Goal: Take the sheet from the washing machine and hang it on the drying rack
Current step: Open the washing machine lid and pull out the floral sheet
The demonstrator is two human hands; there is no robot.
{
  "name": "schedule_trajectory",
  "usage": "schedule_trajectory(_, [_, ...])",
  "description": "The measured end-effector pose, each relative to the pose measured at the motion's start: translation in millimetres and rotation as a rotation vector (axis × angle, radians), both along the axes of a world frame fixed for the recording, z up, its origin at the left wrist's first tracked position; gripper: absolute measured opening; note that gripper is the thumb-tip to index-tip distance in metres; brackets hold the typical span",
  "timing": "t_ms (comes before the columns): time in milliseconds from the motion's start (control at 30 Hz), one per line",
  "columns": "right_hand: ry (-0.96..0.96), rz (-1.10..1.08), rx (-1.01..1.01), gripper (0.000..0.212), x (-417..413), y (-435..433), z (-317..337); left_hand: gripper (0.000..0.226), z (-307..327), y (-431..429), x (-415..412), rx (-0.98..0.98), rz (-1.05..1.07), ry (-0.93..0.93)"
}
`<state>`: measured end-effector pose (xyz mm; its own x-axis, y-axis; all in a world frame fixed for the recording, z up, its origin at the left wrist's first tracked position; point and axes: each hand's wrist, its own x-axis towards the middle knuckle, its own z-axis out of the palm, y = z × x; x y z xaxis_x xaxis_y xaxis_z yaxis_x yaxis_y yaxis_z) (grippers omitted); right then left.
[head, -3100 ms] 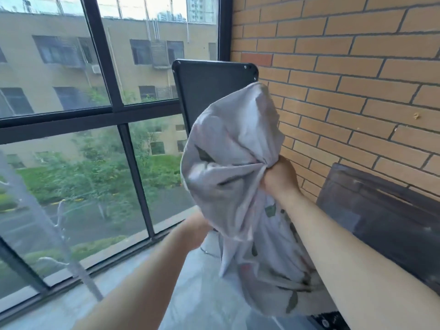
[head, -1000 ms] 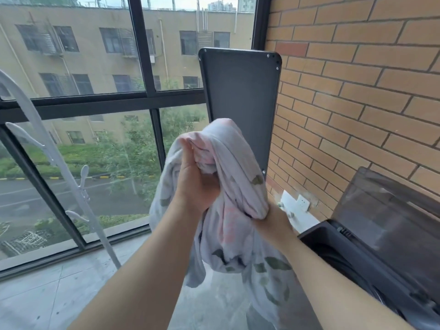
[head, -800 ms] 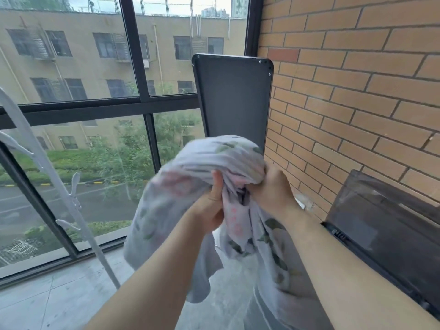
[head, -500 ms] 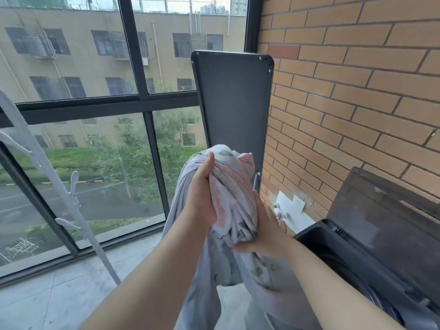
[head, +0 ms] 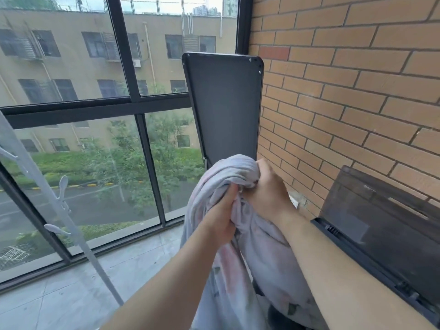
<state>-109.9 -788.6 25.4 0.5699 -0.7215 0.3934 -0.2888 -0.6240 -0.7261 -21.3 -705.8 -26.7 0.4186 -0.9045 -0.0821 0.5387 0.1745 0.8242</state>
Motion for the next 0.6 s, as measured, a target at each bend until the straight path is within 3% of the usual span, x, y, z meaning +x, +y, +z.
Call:
schedule_trajectory(100, [0.045,0.163,0.249,0.054,-11.8,-2.9,-17.3,0.058,10.8,5.3,0.8,-0.079,-0.037,0.188])
schedule_trajectory(233, [0.156,0.299,0.373,0.130,-40.0,-15.3,-62.6,0.057,20.5,10.0,13.1,-0.179,-0.095,0.214])
schedule_trajectory(367, [0.226,0.274,0.334,0.139,-50.7,-21.8,-97.1,0.077,26.8,3.9,12.8,-0.211,-0.162,0.176])
schedule_trajectory(433, [0.270,0.197,0.407,0.121,-53.6,-23.3,-104.6,0.078,27.6,3.4,11.4,-0.191,-0.156,0.219])
schedule_trajectory(533, [0.437,0.086,0.282,0.033,-48.8,-27.3,-97.0,0.080,28.3,3.3,11.5,-0.189,-0.103,0.287])
schedule_trajectory(600, [0.412,-0.055,0.153,0.012,-43.7,-31.2,-76.4,0.089,26.3,-1.5,23.0,-0.173,-0.002,0.273])
